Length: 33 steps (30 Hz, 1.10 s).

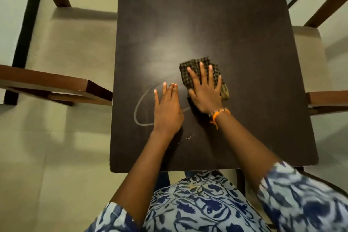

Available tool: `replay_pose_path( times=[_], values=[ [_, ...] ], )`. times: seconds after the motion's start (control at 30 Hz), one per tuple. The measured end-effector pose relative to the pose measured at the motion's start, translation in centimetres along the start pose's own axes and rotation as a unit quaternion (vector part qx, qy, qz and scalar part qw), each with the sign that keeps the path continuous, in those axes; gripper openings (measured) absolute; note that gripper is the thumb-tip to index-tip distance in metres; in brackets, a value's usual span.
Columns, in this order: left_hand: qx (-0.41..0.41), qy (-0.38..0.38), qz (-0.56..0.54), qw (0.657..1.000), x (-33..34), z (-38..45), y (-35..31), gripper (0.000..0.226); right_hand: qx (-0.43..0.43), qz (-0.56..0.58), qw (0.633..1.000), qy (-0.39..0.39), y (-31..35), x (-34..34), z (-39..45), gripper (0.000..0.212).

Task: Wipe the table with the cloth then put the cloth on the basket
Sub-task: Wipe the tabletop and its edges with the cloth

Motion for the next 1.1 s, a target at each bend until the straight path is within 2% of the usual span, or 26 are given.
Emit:
replay_pose_path(
  times=[0.17,0.27,0.4,0.6,0.83,0.97,1.1],
  values=[
    [0.009,0.019,0.011,1.000,-0.5,-0.4,2.4,0.063,-0.053,-0.021,0.998,0.021,3.3,5.5,-13.7,0.071],
    [0.014,0.027,0.010,0.999,-0.7,-0.4,3.4,0.062,-0.066,-0.057,0.996,0.016,4.4,7.1,-17.7,0.073],
    [0.016,0.035,0.010,0.999,-0.7,-0.4,4.2,0.064,-0.047,-0.016,0.999,0.016,4.8,6.3,-13.7,0.070],
    [0.015,0.035,-0.007,0.999,-0.5,-0.4,4.5,0.070,-0.025,-0.012,1.000,-0.008,4.9,2.4,-2.2,0.067],
    [-0.029,0.016,-0.064,0.997,-0.9,-1.6,6.6,0.062,0.019,0.013,1.000,0.002,5.1,-0.4,8.3,0.066],
    [-0.033,-0.002,-0.084,0.996,-1.8,-2.2,7.6,0.058,0.009,0.009,1.000,0.021,6.0,0.1,6.6,0.066],
    [-0.027,-0.006,-0.087,0.996,-2.2,-2.2,8.6,0.059,-0.045,0.007,0.999,0.012,8.5,3.4,-3.6,0.070]
  ],
)
Point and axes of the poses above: each hand's wrist, its own z-axis towards the middle knuckle, its own x-axis out of the palm, y = z × x, the point moved 9 cm from there along z, towards the middle knuckle, and after that the axes turned 7 degrees about -x, right-handed, at the moved point
